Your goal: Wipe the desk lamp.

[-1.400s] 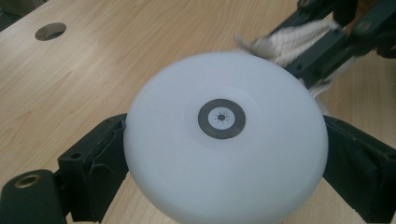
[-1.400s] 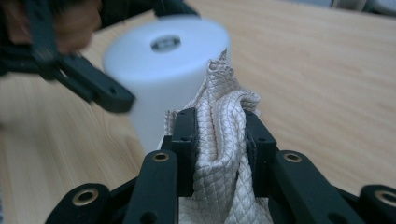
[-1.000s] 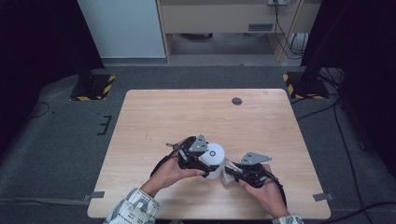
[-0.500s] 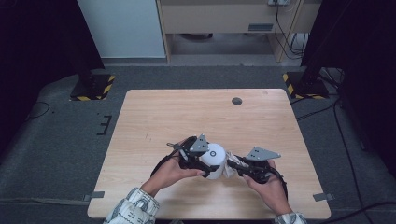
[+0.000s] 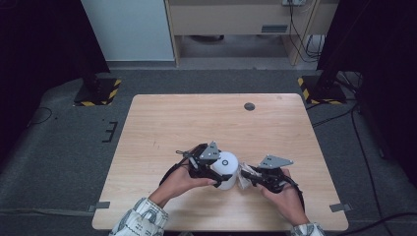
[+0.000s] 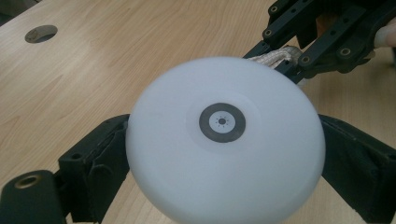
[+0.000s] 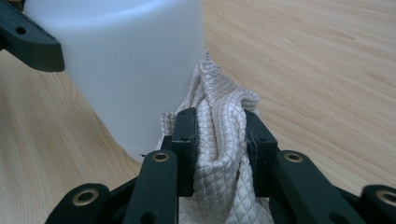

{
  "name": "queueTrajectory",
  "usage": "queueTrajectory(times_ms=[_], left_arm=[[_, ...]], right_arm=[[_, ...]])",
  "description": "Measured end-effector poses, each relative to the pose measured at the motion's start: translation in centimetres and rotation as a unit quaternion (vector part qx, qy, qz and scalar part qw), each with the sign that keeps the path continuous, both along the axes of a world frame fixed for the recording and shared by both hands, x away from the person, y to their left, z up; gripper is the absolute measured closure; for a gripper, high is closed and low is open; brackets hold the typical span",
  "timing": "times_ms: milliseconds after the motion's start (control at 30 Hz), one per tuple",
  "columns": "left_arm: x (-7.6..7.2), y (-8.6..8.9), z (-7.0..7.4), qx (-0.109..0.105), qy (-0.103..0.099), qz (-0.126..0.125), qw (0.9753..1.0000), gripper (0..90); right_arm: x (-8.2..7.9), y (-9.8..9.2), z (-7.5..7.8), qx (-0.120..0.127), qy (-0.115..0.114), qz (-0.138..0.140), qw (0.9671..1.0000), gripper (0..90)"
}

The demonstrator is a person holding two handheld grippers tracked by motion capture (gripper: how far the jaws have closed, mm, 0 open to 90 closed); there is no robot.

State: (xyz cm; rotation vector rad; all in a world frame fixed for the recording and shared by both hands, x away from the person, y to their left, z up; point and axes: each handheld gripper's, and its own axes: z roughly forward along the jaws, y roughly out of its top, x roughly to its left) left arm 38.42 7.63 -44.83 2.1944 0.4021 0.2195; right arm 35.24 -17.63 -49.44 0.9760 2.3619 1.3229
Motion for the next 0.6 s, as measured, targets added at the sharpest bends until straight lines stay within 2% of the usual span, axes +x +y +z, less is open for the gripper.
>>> queueTrajectory(times_ms=[100, 200, 300, 367, 433, 533, 600], left_arm=[[-0.2, 0.2, 0.7, -0.024, -0.008, 0.002, 0.9997, 7.8], [-0.1, 0.3, 1.7, -0.037, -0.016, 0.007, 0.9991, 8.5], [0.3, 0.5, 1.9, -0.032, -0.019, 0.016, 0.9992, 13.9], [0.7, 0.5, 1.7, -0.033, -0.009, 0.024, 0.9991, 17.0], [0.9, 0.5, 1.5, -0.043, 0.005, 0.029, 0.9986, 19.2], [1.0, 0.4, 1.5, -0.048, 0.015, 0.031, 0.9982, 22.4], [1.0, 0.3, 1.5, -0.051, 0.022, 0.027, 0.9981, 25.4]], right_arm=[[-0.2, -0.6, 0.3, 0.007, -0.002, -0.008, 0.9999, 70.5], [-0.4, -0.9, 0.5, 0.011, -0.003, -0.01, 0.9999, 70.5], [-0.7, -0.7, 0.7, 0.014, -0.007, -0.007, 0.9999, 70.5], [-0.9, -0.5, 0.9, 0.015, -0.01, -0.002, 0.9998, 70.6], [-1.1, -0.3, 1.1, 0.018, -0.013, 0.0, 0.9998, 70.7], [-1.4, -0.2, 1.4, 0.026, -0.016, 0.005, 0.9995, 70.7], [-1.6, -0.3, 1.8, 0.042, -0.019, 0.008, 0.9989, 70.9]])
